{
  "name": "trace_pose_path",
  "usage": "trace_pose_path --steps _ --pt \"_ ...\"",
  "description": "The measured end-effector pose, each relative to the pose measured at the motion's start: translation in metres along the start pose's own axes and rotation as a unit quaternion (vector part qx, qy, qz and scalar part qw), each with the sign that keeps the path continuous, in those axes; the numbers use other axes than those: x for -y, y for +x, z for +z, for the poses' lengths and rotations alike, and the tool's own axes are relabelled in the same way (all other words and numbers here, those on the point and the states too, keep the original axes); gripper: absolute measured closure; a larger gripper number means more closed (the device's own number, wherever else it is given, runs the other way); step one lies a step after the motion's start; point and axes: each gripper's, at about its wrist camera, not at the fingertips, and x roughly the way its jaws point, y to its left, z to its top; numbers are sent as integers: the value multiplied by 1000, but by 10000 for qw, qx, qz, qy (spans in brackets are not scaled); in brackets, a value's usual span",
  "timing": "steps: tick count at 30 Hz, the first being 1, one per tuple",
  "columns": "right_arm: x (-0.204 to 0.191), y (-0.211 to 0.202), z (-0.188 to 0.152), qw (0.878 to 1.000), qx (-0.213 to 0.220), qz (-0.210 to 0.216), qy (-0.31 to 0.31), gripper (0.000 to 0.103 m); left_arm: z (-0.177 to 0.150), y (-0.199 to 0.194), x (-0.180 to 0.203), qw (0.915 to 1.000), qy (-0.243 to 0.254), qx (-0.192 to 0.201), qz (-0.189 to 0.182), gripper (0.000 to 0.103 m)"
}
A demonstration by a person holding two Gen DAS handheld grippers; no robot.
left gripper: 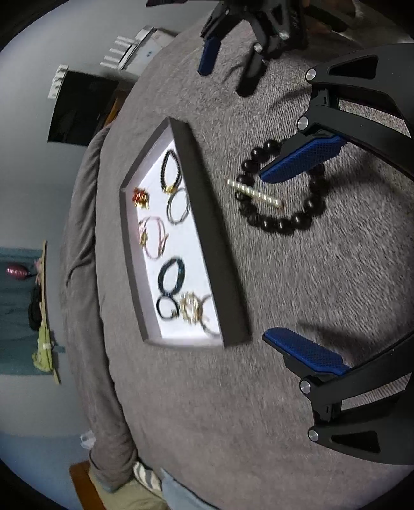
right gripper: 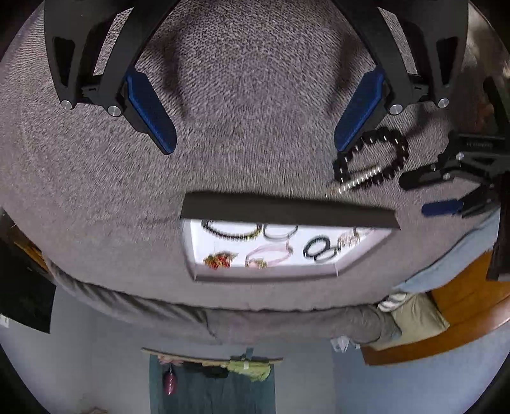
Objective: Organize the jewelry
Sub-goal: 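Grasp the pearl bar clip with the left tool while the right tool grasps the dark wooden bead bracelet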
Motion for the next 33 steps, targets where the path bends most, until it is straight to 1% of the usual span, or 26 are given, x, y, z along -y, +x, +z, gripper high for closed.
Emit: trace_pose_path --steps 1,3,4,5,7,8,9,10,12,14,15,16,19,20,23,28,31,33 --pt "1 2 -1 10000 -50 -25 -19 5 1 4 4 9999 69 -15 -78 13" --pt "4 4 -1 9999 -68 -97 -55 5 1 8 11 9996 201 -42 -185 20" --pt "6 5 -1 9999 -64 -129 -68 5 1 9 13 9994 250 -59 -231 31" --pt "8 5 -1 9998 -60 -163 -76 5 1 12 16 9989 318 -98 -341 45" --pt "12 6 -1 9998 -74 -177 -61 5 1 16 19 9979 323 -170 -542 58" --pt "15 7 -1 9998 -93 -165 -28 5 0 17 20 9973 320 -180 -633 62" --pt "16 9 -1 9998 -122 -136 6 5 0 17 22 9966 355 -167 -731 64" --pt "17 10 -2 9998 -165 -94 38 5 0 17 25 9961 425 -154 -762 68" --pt "17 13 -2 9997 -236 -18 69 5 0 19 30 9960 553 -145 -691 69" --pt "14 14 -3 9997 -257 36 36 5 2 22 32 9953 581 -173 -757 75" --pt "11 14 -3 9996 -260 77 -11 5 2 24 33 9950 588 -213 -783 76" --pt "8 14 -3 9996 -263 103 -50 5 2 27 34 9948 627 -257 -766 80" --pt "-2 16 -4 9992 -288 160 -218 5 2 32 37 9946 721 -300 -681 84" --pt "-5 16 -6 9990 -304 166 -283 5 2 35 37 9944 727 -316 -698 92" --pt "-8 18 -7 9988 -324 176 -335 5 0 34 33 9947 673 -276 -733 96" --pt "-14 16 -5 9987 -234 382 -228 5 5 17 20 9959 453 55 -783 96" --pt "-21 14 -2 9987 -116 437 -239 5 6 5 10 9964 329 252 -738 96" --pt "-27 14 3 9988 -29 445 -224 11 6 -1 5 9968 309 315 -662 96"
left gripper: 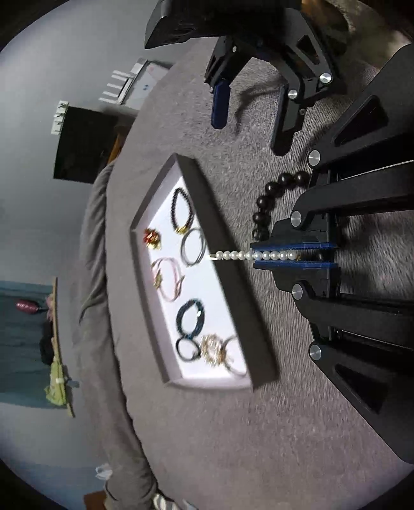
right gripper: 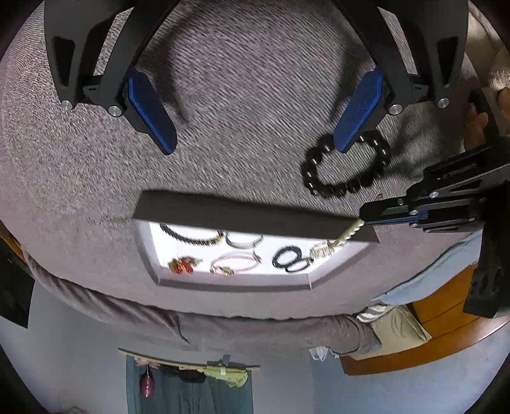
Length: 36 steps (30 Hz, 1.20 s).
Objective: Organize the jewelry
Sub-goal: 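Grasp the pearl bar clip with the left tool while the right tool grasps the dark wooden bead bracelet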
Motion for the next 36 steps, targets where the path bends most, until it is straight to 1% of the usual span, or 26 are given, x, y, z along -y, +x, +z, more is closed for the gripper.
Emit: trace_pose_path --steps 1,2,3,4,5,8,10,13,16,21,23,28,33,36 --pt "-4 1 3 10000 31 31 10 18 0 -3 -3 10000 -20 18 40 96" --pt "-6 2 5 10000 18 41 14 23 0 -5 -7 10000 -70 32 41 96" --pt "-9 4 6 10000 -12 60 1 25 -1 -6 -9 9999 -111 32 30 96" --pt "-14 8 8 9999 -79 78 -45 30 -2 -7 -11 9999 -132 29 35 96" --pt "-17 11 8 9999 -130 73 -86 37 -3 -7 -12 9999 -122 16 55 96" --pt "-28 20 10 9994 -275 69 -195 49 -5 -8 -13 9999 -75 11 113 96" --pt "-33 25 12 9992 -314 29 -236 51 -4 -9 -14 9999 -96 25 96 96" --pt "-35 31 14 9991 -372 -9 -194 51 -5 -9 -16 9999 -95 44 95 96" --pt "-35 39 17 9988 -479 43 -77 58 -6 -9 -18 9999 -96 33 114 96" --pt "-34 44 21 9985 -537 115 18 58 -5 -12 -23 9998 -142 79 98 96" --pt "-34 43 23 9983 -550 192 61 60 -5 -12 -24 9998 -145 74 93 96" --pt "-36 43 28 9984 -532 185 24 65 -5 -12 -24 9998 -145 72 93 96" --pt "-35 46 22 9976 -671 127 -66 67 -6 -10 -27 9998 -150 44 83 96" --pt "-32 49 18 9971 -727 207 56 67 -6 -8 -28 9999 -139 30 74 96"
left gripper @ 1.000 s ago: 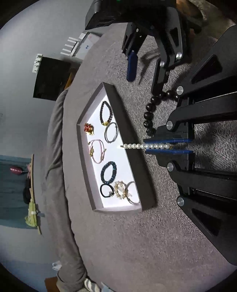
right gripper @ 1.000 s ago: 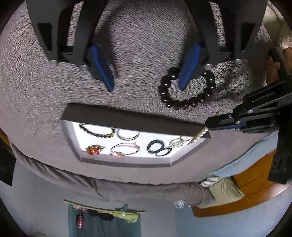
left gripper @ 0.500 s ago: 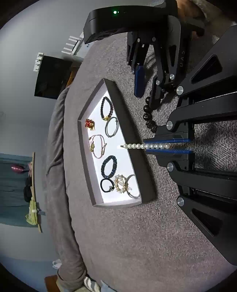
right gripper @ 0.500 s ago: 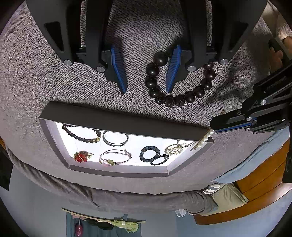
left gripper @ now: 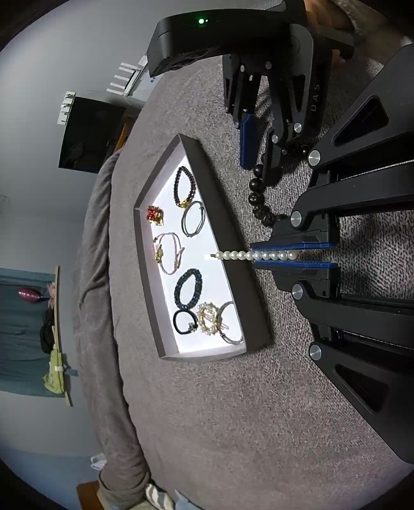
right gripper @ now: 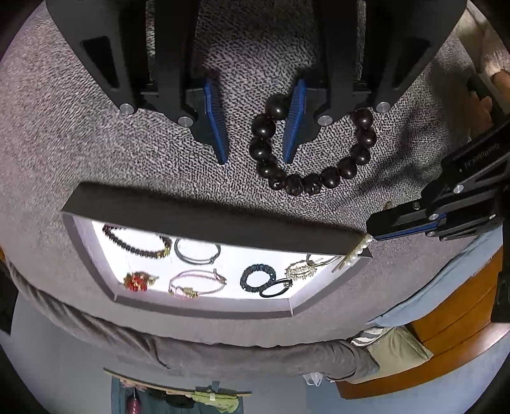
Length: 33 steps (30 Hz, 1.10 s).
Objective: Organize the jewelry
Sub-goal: 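Grasp the pearl bar clip with the left tool while the right tool grasps the dark wooden bead bracelet, then carry the pearl bar clip and wooden bead bracelet into the tray and open both tools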
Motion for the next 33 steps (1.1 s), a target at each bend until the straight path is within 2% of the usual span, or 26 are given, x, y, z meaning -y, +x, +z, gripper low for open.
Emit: trace_pose_path --steps 1,4,6,12,18,22,29,33 --pt "0 1 0 10000 -4 26 32 68 0 1 0 10000 -4 -9 -6 96" --pt "-3 2 -3 9999 31 159 -14 84 -1 1 -1 10000 -3 -21 -13 96" --pt "-7 -3 -4 9998 126 132 -84 88 0 1 -1 10000 -11 -11 -24 96" --pt "-6 -37 -4 9967 752 237 -170 89 3 -10 4 9998 23 176 -90 96" --pt "-2 -72 2 9908 1331 155 -180 89 5 -15 2 9996 -44 236 -116 96" --pt "1 -87 20 9869 1594 -45 -261 89 7 -19 1 9996 -30 288 -44 96" --pt "12 -87 66 9816 1896 -159 -161 89 11 -22 -7 9993 -146 342 -19 96" --pt "16 -64 89 9826 1828 300 107 89 28 -22 -11 9993 -85 375 27 96"
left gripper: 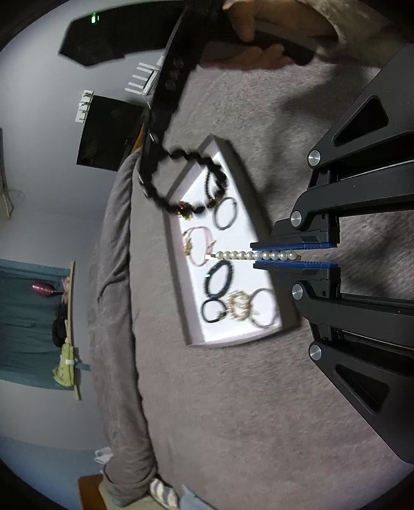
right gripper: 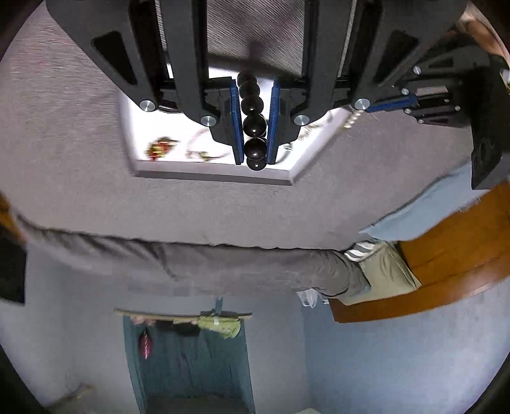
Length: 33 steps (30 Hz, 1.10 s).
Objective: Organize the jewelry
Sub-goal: 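Carry the pearl bar clip and wooden bead bracelet into the tray and open both tools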
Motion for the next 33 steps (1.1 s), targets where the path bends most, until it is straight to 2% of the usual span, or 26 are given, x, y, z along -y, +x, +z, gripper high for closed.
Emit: trace_pose_path --steps 4,7,10,15,19,22,24,25,26,30,33 --pt "0 34 -3 9986 -236 398 256 89 16 8 -12 9996 50 46 270 96" --pt "2 54 -11 9971 -475 497 319 89 18 17 -21 9996 -5 -54 270 96" --pt "9 66 -18 9954 -718 446 455 88 17 29 -27 9994 -19 -206 265 96" --pt "26 89 -29 9905 -1221 75 628 88 13 43 -29 9990 -27 -390 231 96" --pt "25 102 -37 9856 -1561 102 640 88 10 44 -30 9988 -17 -401 274 96" --pt "22 102 -40 9847 -1633 147 584 88 12 43 -28 9988 -27 -401 282 96" --pt "25 95 -40 9862 -1540 40 601 72 13 45 -25 9987 -13 -445 262 96" --pt "27 88 -40 9873 -1458 14 637 55 14 46 -25 9986 -2 -466 255 96" --pt "31 80 -39 9883 -1363 -28 685 49 17 49 -21 9984 32 -504 241 96" --pt "53 45 -32 9915 -1004 -325 765 49 35 58 -3 9979 287 -580 91 96" --pt "78 22 -23 9916 -708 -601 904 44 49 75 13 9959 419 -782 -187 96"
